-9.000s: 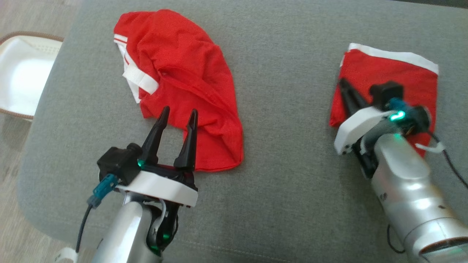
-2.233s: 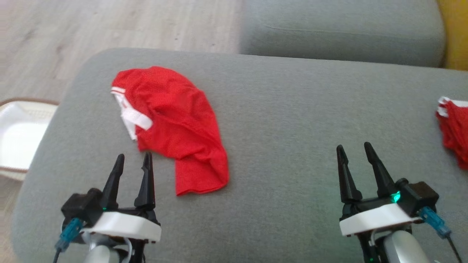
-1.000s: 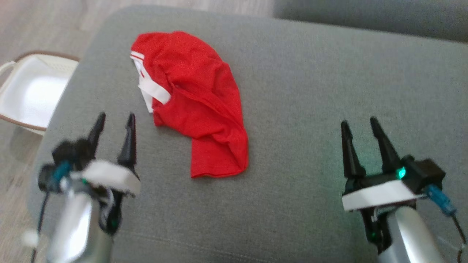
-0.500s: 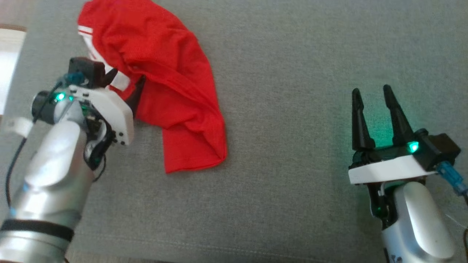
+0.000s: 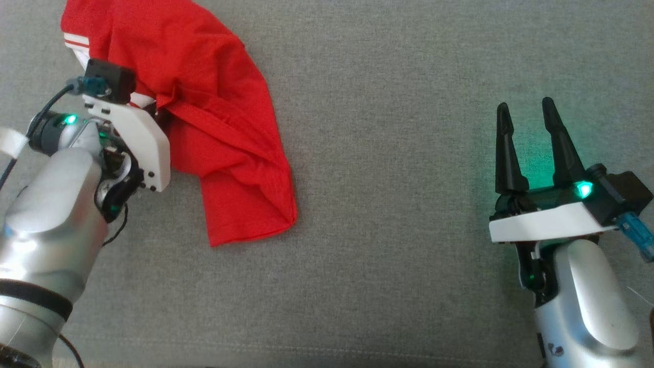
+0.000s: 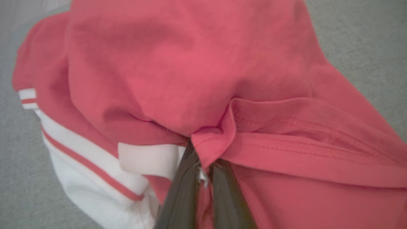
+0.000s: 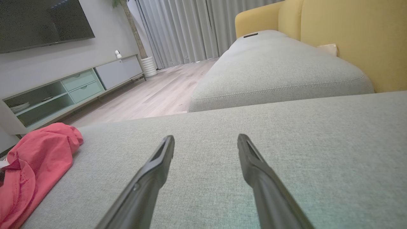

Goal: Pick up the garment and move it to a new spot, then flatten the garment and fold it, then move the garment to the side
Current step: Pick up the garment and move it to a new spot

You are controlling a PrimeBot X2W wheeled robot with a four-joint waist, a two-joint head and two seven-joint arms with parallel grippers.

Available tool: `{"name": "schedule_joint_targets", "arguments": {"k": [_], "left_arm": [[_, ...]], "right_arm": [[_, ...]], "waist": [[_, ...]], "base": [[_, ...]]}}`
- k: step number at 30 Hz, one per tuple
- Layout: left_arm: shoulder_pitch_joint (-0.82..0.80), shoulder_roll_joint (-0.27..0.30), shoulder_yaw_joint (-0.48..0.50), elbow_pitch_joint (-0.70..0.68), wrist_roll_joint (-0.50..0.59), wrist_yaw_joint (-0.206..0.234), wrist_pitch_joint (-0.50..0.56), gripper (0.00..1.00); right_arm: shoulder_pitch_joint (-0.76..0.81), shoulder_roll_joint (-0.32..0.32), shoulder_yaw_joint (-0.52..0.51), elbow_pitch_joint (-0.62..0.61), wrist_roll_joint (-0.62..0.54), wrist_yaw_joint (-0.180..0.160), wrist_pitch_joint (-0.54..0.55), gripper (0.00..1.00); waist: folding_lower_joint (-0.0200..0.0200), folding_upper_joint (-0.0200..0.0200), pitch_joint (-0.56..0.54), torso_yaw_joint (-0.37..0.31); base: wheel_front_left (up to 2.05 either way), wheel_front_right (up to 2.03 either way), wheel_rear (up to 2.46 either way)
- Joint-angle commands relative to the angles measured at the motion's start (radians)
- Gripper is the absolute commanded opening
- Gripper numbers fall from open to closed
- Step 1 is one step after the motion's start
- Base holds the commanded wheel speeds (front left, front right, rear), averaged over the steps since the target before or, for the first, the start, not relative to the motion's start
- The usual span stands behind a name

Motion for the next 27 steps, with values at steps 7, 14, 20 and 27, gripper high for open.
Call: {"name": "schedule_joint_targets", "arguments": {"k": [7, 14, 20, 27], "left_arm": [[-0.076, 0.078, -0.007, -0.005, -0.028, 0.001, -0.197, 0.00], [-0.091, 0.076, 0.008, -0.067, -0.020, 0.004, -0.364, 0.00], [-0.063, 0.041, 0.024, -0.244, -0.013, 0.046, -0.387, 0.00], [-0.100, 0.015, 0.006, -0.397, 0.014, 0.089, -0.352, 0.00]], "right_arm": [[-0.002, -0.001, 0.029, -0.026, 0.009, -0.001, -0.011, 1.00], [0.021, -0.001, 0.026, -0.014, 0.030, -0.001, -0.011, 1.00], [0.037, -0.001, 0.037, -0.014, 0.057, -0.001, -0.011, 1.00], [0.018, -0.001, 0.058, -0.034, 0.090, -0.001, -0.011, 1.00]], "waist": [[-0.0002, 0.0001, -0.047, -0.007], [-0.0002, 0.0001, -0.121, -0.019], [-0.0002, 0.0001, -0.170, -0.064], [-0.0002, 0.0001, -0.152, -0.165]], "base": [[0.00, 0.00, 0.00], [0.00, 0.00, 0.00], [0.00, 0.00, 0.00], [0.00, 0.00, 0.00]]}}
